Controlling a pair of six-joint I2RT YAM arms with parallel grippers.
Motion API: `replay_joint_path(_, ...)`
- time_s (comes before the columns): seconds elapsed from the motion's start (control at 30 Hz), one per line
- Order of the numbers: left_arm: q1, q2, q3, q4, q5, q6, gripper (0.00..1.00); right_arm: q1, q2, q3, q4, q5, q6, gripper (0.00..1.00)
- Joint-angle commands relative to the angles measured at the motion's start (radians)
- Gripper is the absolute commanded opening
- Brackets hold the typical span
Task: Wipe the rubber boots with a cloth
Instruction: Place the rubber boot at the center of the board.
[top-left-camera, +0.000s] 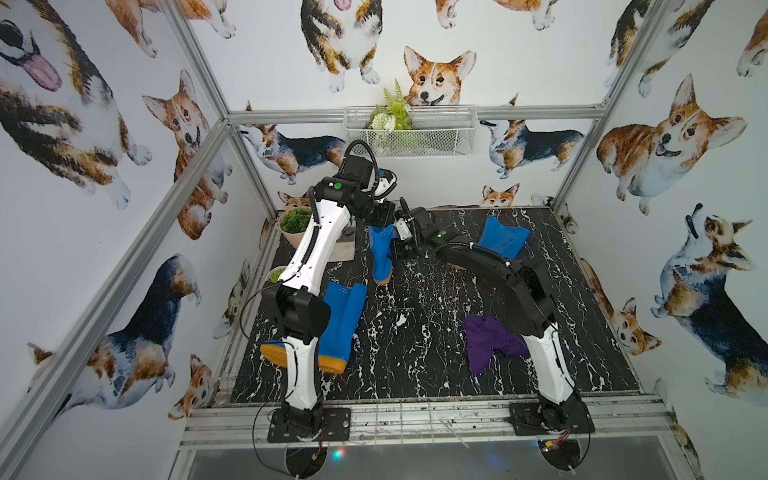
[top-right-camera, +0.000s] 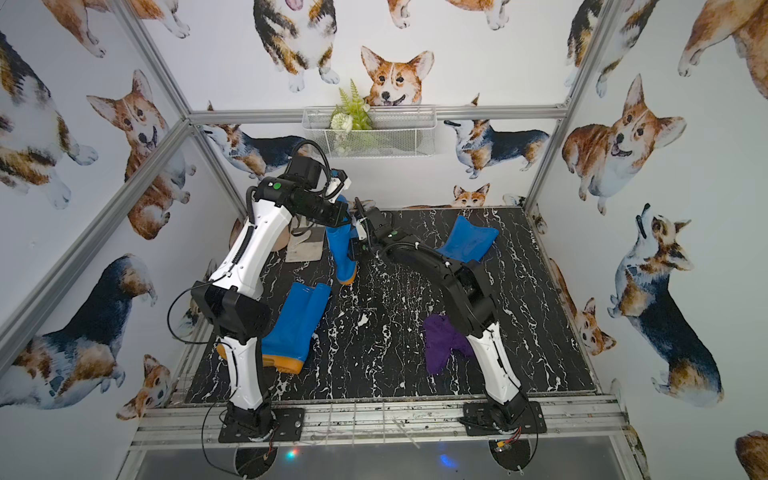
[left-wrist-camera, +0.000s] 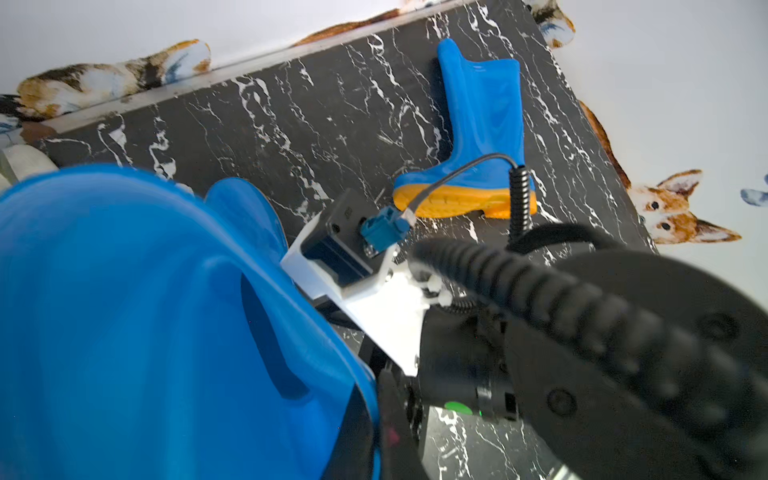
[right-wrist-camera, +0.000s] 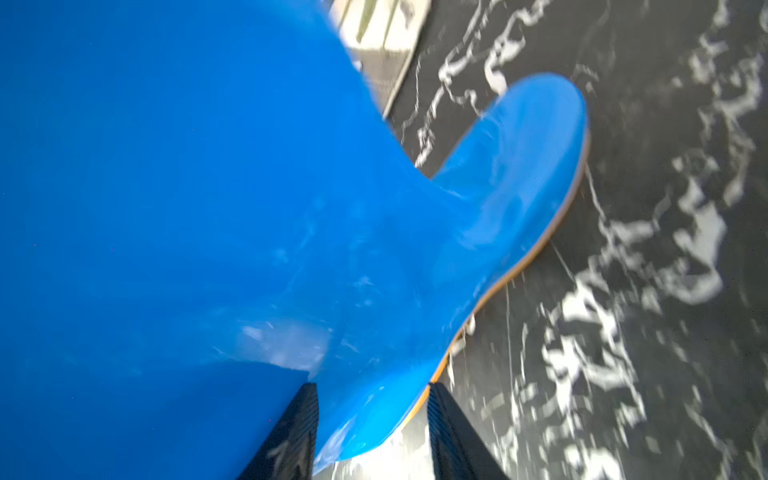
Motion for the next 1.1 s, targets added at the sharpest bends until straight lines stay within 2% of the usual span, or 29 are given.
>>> replay_joint_path(0.0,0.025,0.075,0.110,0.014,0.075,0.025,0.00,-0.019,0.128,0.223,-0.089,-0.051,-0.048,0.45)
replay_joint_path(0.17,0.040,0.115,0.124,0.059,0.082,0.014,0.00,-0.040,0.267,0.437,-0.169,-0.051,-0.058,0.45)
replay_joint_path(0.27,0.043,0.136,0.120,0.048,0.054,0.018,0.00,-0.051,0.277,0.440,-0.178,-0.050,-0.052,0.45)
replay_joint_path(0.37,0.043,0.129,0.096,0.037,0.004,0.030,0.34,-0.054,0.239,0.365,-0.165,-0.044,-0.061,0.49)
replay_joint_path(0.43,0.044,0.111,0.079,0.035,-0.025,0.034,0.46,-0.054,0.196,0.294,-0.140,-0.040,-0.062,0.53)
replay_joint_path(0.5,0.046,0.086,0.065,0.036,-0.056,0.035,0.50,-0.053,0.151,0.232,-0.115,-0.028,-0.051,0.62)
replay_joint_path(0.57,0.048,0.053,0.057,0.033,-0.127,0.026,0.52,-0.053,0.120,0.185,-0.089,-0.019,-0.048,0.67)
replay_joint_path(0.67,0.048,-0.026,0.019,0.040,-0.200,0.023,0.57,-0.054,0.089,0.138,-0.067,-0.001,-0.044,0.69)
replay_joint_path(0.87,0.048,-0.180,-0.084,0.077,-0.235,0.028,0.68,-0.054,0.062,0.097,-0.063,-0.006,-0.001,0.74)
replay_joint_path(0.97,0.048,-0.284,-0.203,0.094,-0.300,0.009,0.69,-0.054,0.015,0.038,-0.046,0.009,0.019,0.74)
replay_joint_path(1.07,0.048,-0.464,-0.473,0.208,-0.387,-0.026,0.70,-0.054,-0.051,-0.044,-0.022,0.024,0.023,0.74)
